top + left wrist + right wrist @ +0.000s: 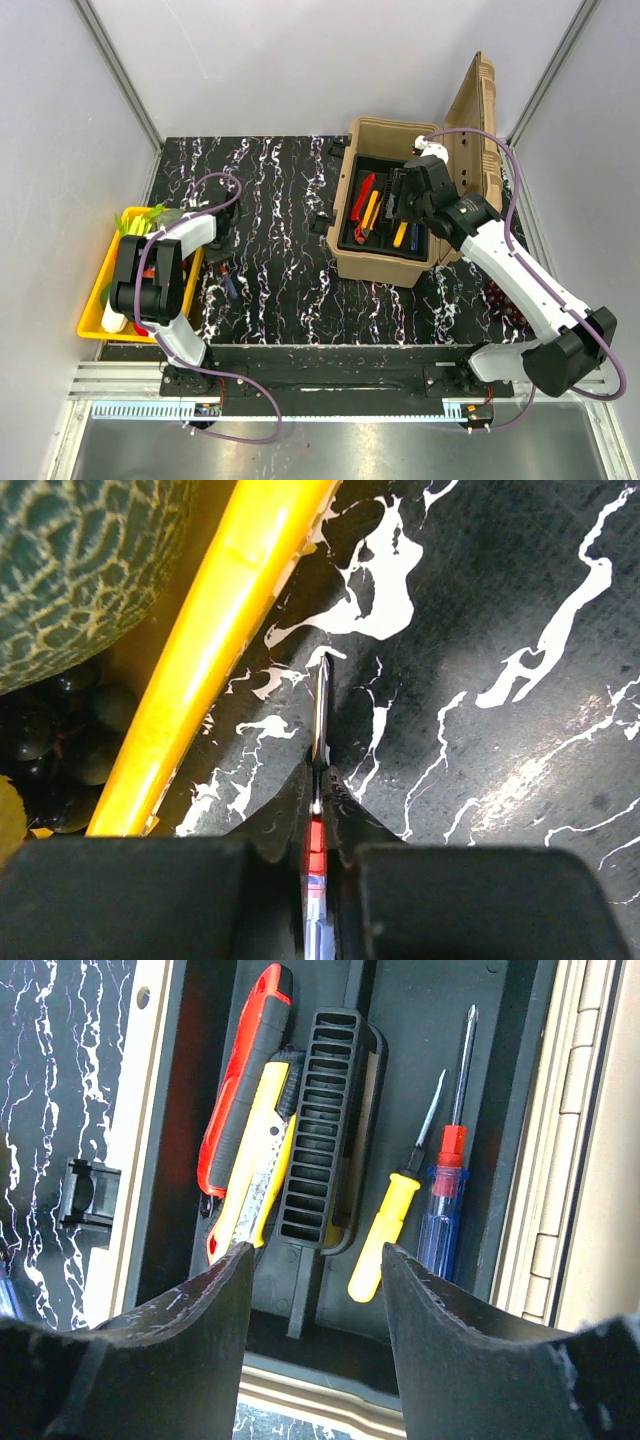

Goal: Pack the tool kit

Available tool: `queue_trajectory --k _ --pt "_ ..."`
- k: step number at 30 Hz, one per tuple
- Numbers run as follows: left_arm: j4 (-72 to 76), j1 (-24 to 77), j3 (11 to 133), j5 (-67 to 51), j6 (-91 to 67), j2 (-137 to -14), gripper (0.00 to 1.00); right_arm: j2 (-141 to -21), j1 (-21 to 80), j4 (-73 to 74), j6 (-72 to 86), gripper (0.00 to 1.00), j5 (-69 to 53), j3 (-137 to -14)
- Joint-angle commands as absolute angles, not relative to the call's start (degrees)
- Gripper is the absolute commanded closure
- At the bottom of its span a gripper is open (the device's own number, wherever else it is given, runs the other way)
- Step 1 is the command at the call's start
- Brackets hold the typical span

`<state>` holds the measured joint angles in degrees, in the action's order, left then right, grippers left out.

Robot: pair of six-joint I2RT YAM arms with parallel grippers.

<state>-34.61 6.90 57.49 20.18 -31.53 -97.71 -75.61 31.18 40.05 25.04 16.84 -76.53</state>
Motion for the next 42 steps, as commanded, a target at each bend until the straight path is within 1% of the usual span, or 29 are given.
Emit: queue_trajectory --k 1,5,6,7,8,9,11,12,13,15,17,19,24,26,27,32,34,38,42 --pt "-35.1 6.6 58.3 18.4 -31.3 -98.2 0.99 -74.8 31.4 36.6 23.7 0.41 15.2 -78.6" --pt "-35.7 6.6 58.5 18.5 -31.4 -97.9 1.0 -74.4 31.4 34.9 22.8 0.41 12.9 -78.4" --pt "-35.9 6.6 58.4 18.6 -31.6 -98.1 0.93 -74.2 31.4 34.6 22.6 0.41 12.7 -78.4" --pt "-36.3 6.6 58.4 18.8 -31.9 -98.1 0.89 -74.1 31.4 34.4 22.6 0.41 12.5 -78.4" --pt "-36.6 6.6 58.2 18.9 -32.3 -98.1 0.82 -74.1 31.4 34.4 22.6 0.41 12.4 -78.4" --pt "-36.9 6.6 58.1 19.1 -33.0 -98.1 0.73 -74.0 31.4 34.3 22.5 0.41 12.3 -78.5" --pt "-37.4 6.6 57.1 19.1 -34.0 -97.7 0.6 -74.1 31.4 34.3 22.3 0.4 12.2 -78.5" --pt "-37.4 6.6 56.6 19.1 -35.0 -97.5 0.57 -74.0 31.4 34.2 22.4 0.4 12.3 -78.5" --pt "-37.2 6.6 55.8 19.0 -35.7 -96.9 0.55 -73.9 31.4 34.2 22.5 0.41 12.2 -78.3" --pt "-36.2 6.6 54.5 18.0 -36.6 -96.2 0.55 -73.7 31.4 34.3 22.8 0.4 12.1 -78.1" --pt "-34.7 6.6 53.5 16.3 -36.9 -95.8 0.57 -73.6 31.4 34.2 23.0 0.4 12.1 -77.9" --pt "-33.6 6.6 53.1 14.7 -37.2 -95.7 0.62 -73.2 31.4 34.3 23.2 0.4 11.9 -77.6" --pt "-32.7 6.7 53.2 13.5 -36.9 -95.2 0.87 -72.6 31.4 34.4 23.5 0.4 11.0 -77.3" --pt "-32.7 6.7 53.4 13.2 -36.5 -94.6 0.98 -72.4 31.4 34.3 23.4 0.4 10.6 -77.4" --pt "-32.8 6.7 53.8 13.0 -36.2 -94.3 1.0 -72.3 31.4 34.3 23.4 0.39 10.3 -77.5" --pt "-33.0 7.0 54.9 11.3 -35.4 -91.2 1.0 -71.8 31.4 32.9 21.3 0.35 5.7 -77.9" --pt "-33.3 7.8 56.2 10.2 -35.0 -88.9 1.0 -71.3 31.4 30.9 20.0 0.27 1.3 -77.6" --pt "-34.5 9.8 61.6 7.0 -34.0 -83.8 1.0 -69.9 31.4 25.3 16.7 0.19 -12.6 -76.3" --pt "-34.5 11.3 69.6 0.3 -35.8 -79.5 1.0 -71.3 31.4 21.8 16.3 0.12 -25.6 -76.8"
